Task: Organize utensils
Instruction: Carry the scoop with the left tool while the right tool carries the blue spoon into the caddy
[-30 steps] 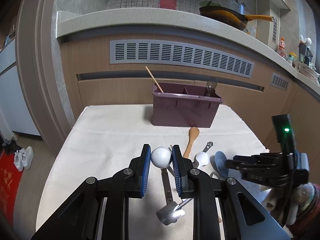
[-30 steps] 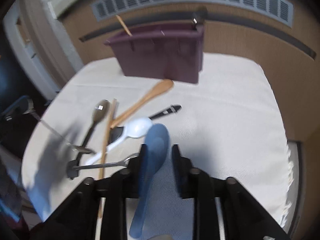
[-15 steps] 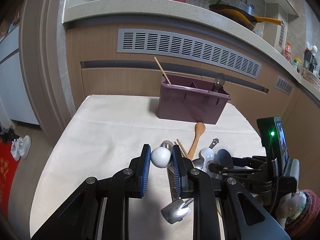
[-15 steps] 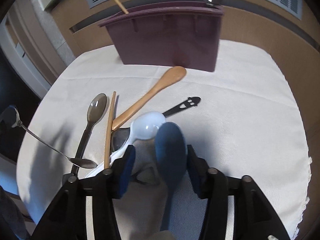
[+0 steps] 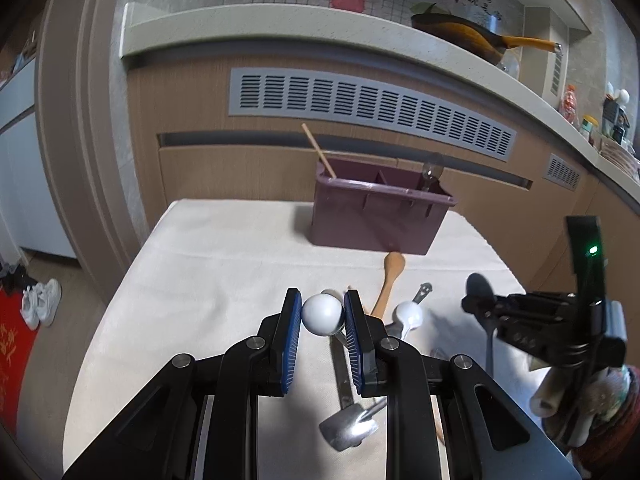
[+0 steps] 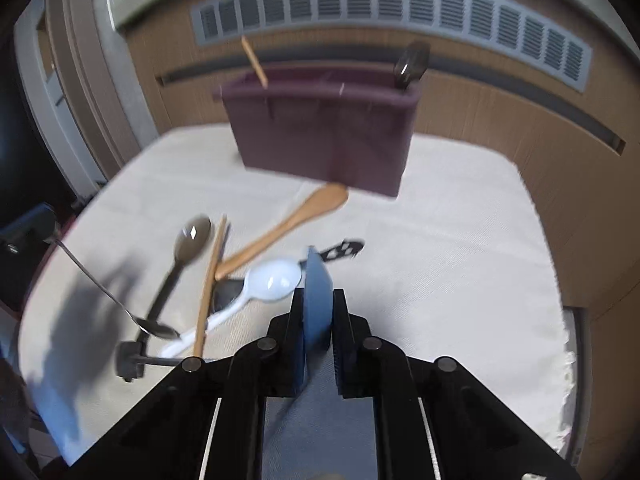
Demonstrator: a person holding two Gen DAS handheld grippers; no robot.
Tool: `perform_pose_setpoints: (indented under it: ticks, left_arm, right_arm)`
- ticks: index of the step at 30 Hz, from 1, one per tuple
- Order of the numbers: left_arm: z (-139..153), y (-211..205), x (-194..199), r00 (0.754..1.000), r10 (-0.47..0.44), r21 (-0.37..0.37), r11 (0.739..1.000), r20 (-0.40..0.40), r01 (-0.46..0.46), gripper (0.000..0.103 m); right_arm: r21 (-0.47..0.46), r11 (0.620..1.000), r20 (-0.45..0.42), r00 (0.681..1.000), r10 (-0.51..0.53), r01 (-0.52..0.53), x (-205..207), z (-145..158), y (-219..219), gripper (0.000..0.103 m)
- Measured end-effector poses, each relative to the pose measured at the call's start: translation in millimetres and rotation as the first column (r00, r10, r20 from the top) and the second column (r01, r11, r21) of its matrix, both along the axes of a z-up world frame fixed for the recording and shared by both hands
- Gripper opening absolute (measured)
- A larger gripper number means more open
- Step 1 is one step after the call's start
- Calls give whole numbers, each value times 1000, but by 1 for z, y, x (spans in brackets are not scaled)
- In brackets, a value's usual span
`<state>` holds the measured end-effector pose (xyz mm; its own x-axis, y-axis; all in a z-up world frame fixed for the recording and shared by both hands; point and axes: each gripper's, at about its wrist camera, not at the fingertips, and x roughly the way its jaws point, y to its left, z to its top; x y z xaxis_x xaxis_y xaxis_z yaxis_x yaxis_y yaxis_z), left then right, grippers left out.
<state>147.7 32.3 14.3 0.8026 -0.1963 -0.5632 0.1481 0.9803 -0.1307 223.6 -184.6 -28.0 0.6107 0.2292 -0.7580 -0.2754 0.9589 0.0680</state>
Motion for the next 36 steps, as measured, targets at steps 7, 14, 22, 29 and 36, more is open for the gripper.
perform_pose_setpoints:
  ticks: [7,14,22,29,36]
  left_arm:
    - [20,-11,8,999,-25,34,999,36,24,22]
    - [132,-33,57,961,-117,134,987,250,86,22]
    - [158,-50,153,947,-135,185,979,292,83,22]
    - [101,-54,228,979,-140,90,988,146,128,22]
    - [59,-60,243,985,-154,78,986,76,148,30]
  right_arm:
    - [88,996,46,999,5,-9,0,25,-21,10]
    - [86,996,363,931,-32,1,19,138,-31,10]
    - [124,990,599,791,-124,61,91,195,-23,10]
    - [74,993,562,819,-115,89,147,145,-8,10]
    - [-30,998,510,860,-34,57,167,96,3,12]
